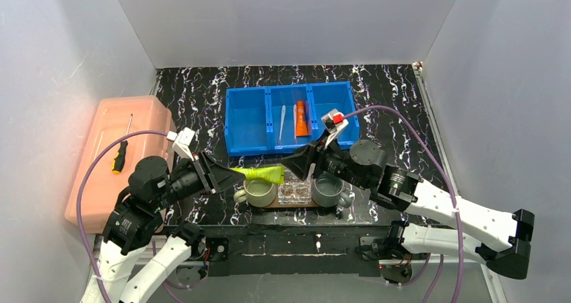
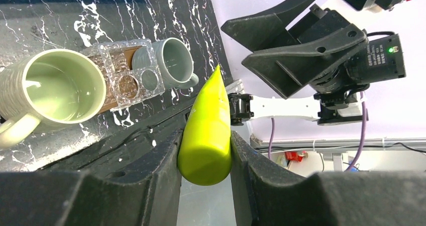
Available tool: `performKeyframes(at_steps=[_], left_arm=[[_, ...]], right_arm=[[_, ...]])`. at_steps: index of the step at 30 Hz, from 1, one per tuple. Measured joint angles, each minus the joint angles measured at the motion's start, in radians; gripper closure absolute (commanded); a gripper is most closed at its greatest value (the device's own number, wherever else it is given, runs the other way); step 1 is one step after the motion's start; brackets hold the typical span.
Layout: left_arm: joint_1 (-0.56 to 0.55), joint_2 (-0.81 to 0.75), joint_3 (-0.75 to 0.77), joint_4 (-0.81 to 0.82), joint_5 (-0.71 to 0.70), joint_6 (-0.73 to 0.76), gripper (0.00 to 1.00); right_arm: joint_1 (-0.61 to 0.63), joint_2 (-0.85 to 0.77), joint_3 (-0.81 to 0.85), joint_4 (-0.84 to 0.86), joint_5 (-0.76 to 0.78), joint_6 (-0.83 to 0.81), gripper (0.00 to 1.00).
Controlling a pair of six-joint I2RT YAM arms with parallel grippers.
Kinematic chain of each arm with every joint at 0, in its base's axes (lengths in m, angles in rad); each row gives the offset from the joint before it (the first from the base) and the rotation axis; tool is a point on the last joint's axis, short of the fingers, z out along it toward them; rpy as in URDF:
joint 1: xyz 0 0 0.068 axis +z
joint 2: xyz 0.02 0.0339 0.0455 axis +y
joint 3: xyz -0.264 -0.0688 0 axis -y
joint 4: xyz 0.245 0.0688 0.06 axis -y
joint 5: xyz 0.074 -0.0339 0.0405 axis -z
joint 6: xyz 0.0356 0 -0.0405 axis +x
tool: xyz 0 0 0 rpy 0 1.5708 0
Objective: Prepare toiletry sets of a toothbrush and toothpaste on the tray
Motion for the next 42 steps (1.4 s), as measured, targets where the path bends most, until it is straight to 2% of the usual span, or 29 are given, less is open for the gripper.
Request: performKeyframes(at_steps=[15, 25, 29, 42], left_arm=[[0.0, -0.043, 0.0, 0.055, 0.026, -0.114, 1.0], [0.0, -0.061, -0.029, 0.176, 0.089, -0.196, 1.0], [0.0, -0.068, -0.051, 0.211, 0.114, -0.216, 1.0], [0.0, -0.071, -0.074, 0.28, 0.161, -0.215, 1.0]], right_arm=[[-0.008, -0.099, -0.207, 0.3, -0.193, 0.163, 0.33], [-0.01, -0.11, -0.274, 0.534, -0.336, 0.225, 0.33], [-0.01, -0.108, -0.281, 0.589, -0.367, 0.241, 0.36], [-0.011, -0.079, -0.281, 0.67, -0.416, 0.278, 0.55]])
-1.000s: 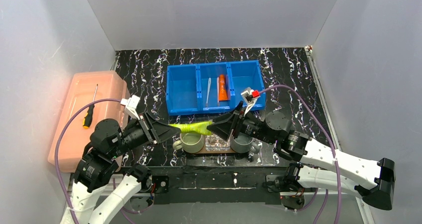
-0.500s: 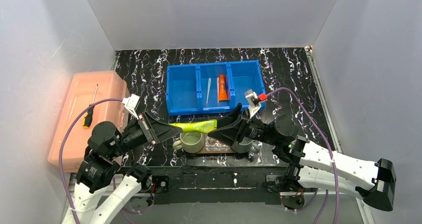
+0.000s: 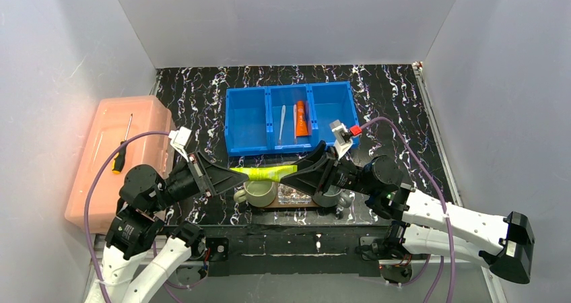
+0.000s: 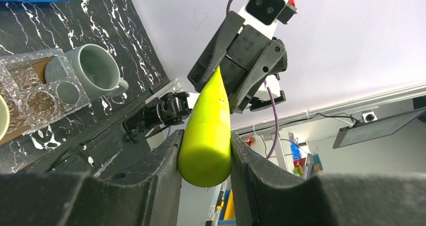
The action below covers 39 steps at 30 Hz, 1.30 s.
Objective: Prepare toiletry sets of a toothbrush and toothpaste on the tray
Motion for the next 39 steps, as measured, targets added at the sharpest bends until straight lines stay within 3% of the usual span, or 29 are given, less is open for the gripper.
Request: performKeyframes(at_steps=[6, 10, 12, 20, 30, 39], left_arm=[[0.0, -0.002, -0.006, 0.014, 0.023, 0.017, 1.0], [0.0, -0.008, -0.014, 0.027, 0.037, 0.029, 1.0], [0.0, -0.013, -0.02, 0.032, 0.041, 0.038, 1.0], [0.003, -0.019, -0.025, 0.029, 0.043, 0.07, 0.5], [0.003, -0.014, -0.026, -0.065, -0.011, 0.145, 0.12], [0.003, 0.01, 0.052, -0.255, -0.126, 0.285, 0.05]], right_arm=[[0.0, 0.0, 0.0, 0.006, 0.0, 0.004, 0.67], [-0.001, 0.004, 0.0, 0.009, 0.0, 0.006, 0.83], [-0.003, 0.008, -0.002, 0.014, -0.003, 0.015, 0.99], [-0.008, 0.016, -0.014, 0.04, -0.016, 0.033, 0.99], [-0.006, 0.011, -0.011, -0.049, -0.022, -0.007, 0.99], [-0.006, 0.013, 0.137, -0.338, 0.017, -0.119, 0.99]])
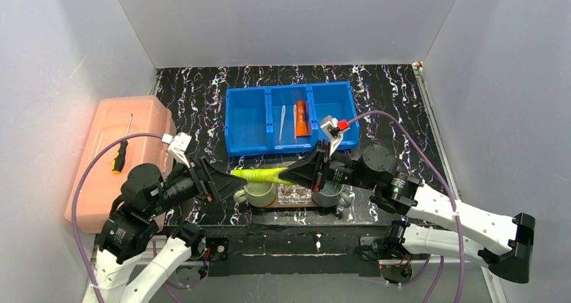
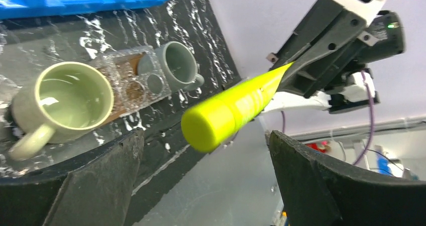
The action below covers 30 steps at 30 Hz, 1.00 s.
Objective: Prepare toiletry sets of a toothbrush and toothpaste on the tray
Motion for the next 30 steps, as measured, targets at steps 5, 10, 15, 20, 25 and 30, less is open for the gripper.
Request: performKeyframes(at_steps=[5, 10, 15, 20, 25, 30], left_arm=[[0.0, 0.004, 0.071, -0.121, -0.104, 0.108, 0.02], [0.0, 0.008, 0.076, -0.208, -0.18, 0.185, 0.02], [0.0, 0.024, 0.076, -0.26, -0.233, 0.241, 0.02], [0.0, 0.031, 0.065, -0.274, -0.269, 0.275, 0.02], [0.0, 0.035, 0.029, -0.277, -0.289, 0.299, 0.02], [0.0, 0.039, -0.026, -0.276, -0.293, 0.32, 0.02]], right_arm=[[0.0, 0.021, 0.153, -0.242, 0.062, -0.098, 0.99], [0.0, 0.086, 0.317, -0.465, 0.131, -0.187, 0.99], [0.0, 0.171, 0.481, -0.708, 0.229, -0.253, 0.99], [0.0, 0.28, 0.638, -0.919, 0.309, -0.302, 0.99], [0.01, 0.388, 0.789, -1.127, 0.379, -0.332, 0.99], [0.026, 0.48, 0.93, -1.282, 0.435, -0.351, 0.99]])
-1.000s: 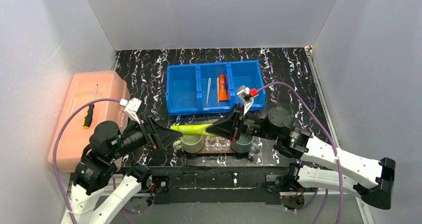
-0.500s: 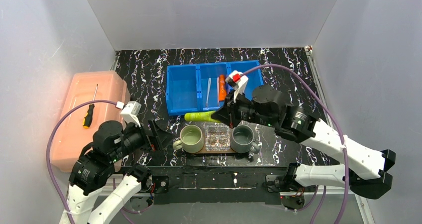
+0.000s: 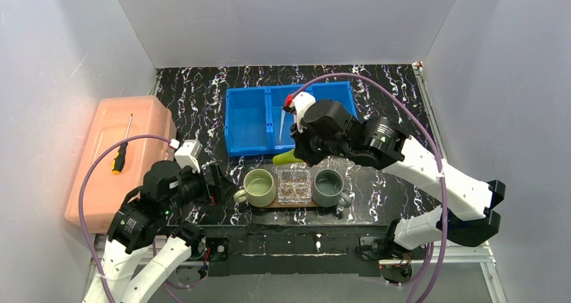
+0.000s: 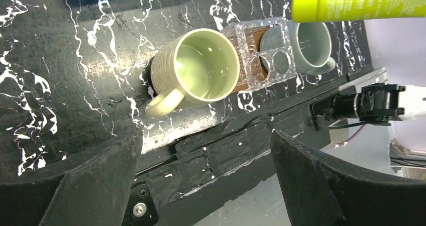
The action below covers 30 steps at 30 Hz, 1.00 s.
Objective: Prepare toiletry sets of a toothbrush and toothpaste on the tray
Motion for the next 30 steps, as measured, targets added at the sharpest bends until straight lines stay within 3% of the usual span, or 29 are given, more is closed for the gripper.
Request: performKeyframes(at_steps=[12, 30], left_arm=[[0.0, 0.009, -0.063, 0.042, 0.011, 0.025, 0.02], [0.0, 0.026, -0.111, 0.105, 0.019, 0.041, 0.02]], right_arm=[[0.027, 0.151, 0.089, -0.226, 0.073, -0.018, 0.99], [0.034, 0.203, 0.088, -0.246, 0.081, -0.027, 0.99]])
